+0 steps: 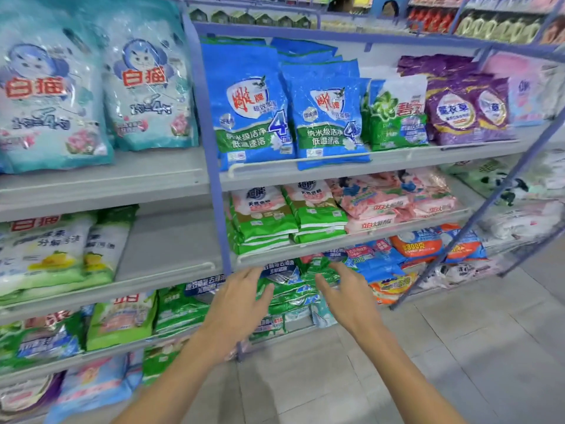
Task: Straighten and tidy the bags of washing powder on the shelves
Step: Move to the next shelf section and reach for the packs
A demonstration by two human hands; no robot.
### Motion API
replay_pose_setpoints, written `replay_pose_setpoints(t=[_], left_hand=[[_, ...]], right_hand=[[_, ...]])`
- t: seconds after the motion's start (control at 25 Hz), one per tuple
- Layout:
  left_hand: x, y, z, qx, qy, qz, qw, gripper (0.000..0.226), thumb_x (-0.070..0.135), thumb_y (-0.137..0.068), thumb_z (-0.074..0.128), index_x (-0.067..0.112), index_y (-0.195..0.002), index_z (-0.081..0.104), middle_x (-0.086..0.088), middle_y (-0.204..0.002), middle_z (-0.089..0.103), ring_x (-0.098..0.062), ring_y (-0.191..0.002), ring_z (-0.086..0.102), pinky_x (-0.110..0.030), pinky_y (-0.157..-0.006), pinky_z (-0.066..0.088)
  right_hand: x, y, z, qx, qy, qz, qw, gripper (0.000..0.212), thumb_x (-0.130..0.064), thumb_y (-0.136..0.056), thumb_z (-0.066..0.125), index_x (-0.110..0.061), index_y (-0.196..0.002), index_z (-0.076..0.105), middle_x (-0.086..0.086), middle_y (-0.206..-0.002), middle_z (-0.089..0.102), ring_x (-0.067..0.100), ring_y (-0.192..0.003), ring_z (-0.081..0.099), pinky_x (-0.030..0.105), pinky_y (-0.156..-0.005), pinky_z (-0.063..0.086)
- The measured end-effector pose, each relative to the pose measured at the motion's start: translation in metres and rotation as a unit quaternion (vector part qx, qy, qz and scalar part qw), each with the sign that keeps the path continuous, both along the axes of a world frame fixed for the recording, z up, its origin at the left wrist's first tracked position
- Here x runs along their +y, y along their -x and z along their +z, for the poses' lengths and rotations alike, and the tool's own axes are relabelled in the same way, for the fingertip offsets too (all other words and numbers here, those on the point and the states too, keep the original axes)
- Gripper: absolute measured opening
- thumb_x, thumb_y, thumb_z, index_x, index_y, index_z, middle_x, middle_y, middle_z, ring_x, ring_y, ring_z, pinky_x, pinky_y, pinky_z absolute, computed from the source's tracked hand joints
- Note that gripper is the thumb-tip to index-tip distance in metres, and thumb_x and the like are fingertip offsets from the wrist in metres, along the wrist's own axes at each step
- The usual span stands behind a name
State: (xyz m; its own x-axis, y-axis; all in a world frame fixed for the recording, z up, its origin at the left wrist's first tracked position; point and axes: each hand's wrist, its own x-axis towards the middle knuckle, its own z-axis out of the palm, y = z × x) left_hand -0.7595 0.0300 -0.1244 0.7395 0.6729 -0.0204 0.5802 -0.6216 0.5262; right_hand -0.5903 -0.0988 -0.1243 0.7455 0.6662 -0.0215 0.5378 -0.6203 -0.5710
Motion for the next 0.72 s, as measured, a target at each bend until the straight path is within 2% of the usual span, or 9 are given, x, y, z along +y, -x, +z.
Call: replay_pose_setpoints(t=[0.2,0.36,0.56,0.72], left_hand=[[-0.006,-0.073,-0.015,0.023,-0.011,0.055,0.998,0.051,0.044,-0.104,0.047,0.014,-0.146,0.049,-0.009,-0.147,0.057,-0.025,-0.134,0.052,-0.042,-0.110,0.043],[0.008,-0.111,-0.037,0.029,0.005,0.095,0.995,0.049,0.043,-0.104,0.049,0.014,-0.142,0.052,-0.010,-0.138,0.062,-0.029,-0.127,0.055,-0.042,-0.101,0.049],[0.046,-0.149,-0.073,-0.007,0.025,0.107,0.994,0.054,0.044,-0.104,0.049,0.018,-0.150,0.046,-0.006,-0.150,0.053,-0.025,-0.139,0.047,-0.041,-0.111,0.043],[0.089,-0.196,-0.078,-0.077,-0.007,0.122,0.990,0.052,0.043,-0.104,0.049,0.018,-0.149,0.048,-0.005,-0.149,0.055,-0.022,-0.137,0.050,-0.035,-0.113,0.037]], right_hand=[[0.011,-0.088,-0.012,0.000,0.023,0.050,0.998,0.055,-0.051,-0.098,0.055,-0.015,-0.138,0.055,0.011,-0.135,0.063,0.030,-0.126,0.056,0.042,-0.096,0.048],[0.043,-0.129,-0.026,-0.014,0.019,0.084,0.996,0.057,-0.050,-0.098,0.054,-0.014,-0.142,0.052,0.011,-0.141,0.059,0.033,-0.128,0.054,0.045,-0.099,0.049],[0.079,-0.181,-0.058,-0.017,0.013,0.052,0.998,0.064,-0.052,-0.098,0.054,-0.014,-0.148,0.044,0.012,-0.148,0.051,0.034,-0.132,0.050,0.046,-0.100,0.046],[0.116,-0.226,-0.080,-0.041,-0.020,0.037,0.998,0.062,-0.048,-0.098,0.056,-0.007,-0.143,0.043,0.021,-0.139,0.054,0.040,-0.125,0.052,0.043,-0.095,0.044]])
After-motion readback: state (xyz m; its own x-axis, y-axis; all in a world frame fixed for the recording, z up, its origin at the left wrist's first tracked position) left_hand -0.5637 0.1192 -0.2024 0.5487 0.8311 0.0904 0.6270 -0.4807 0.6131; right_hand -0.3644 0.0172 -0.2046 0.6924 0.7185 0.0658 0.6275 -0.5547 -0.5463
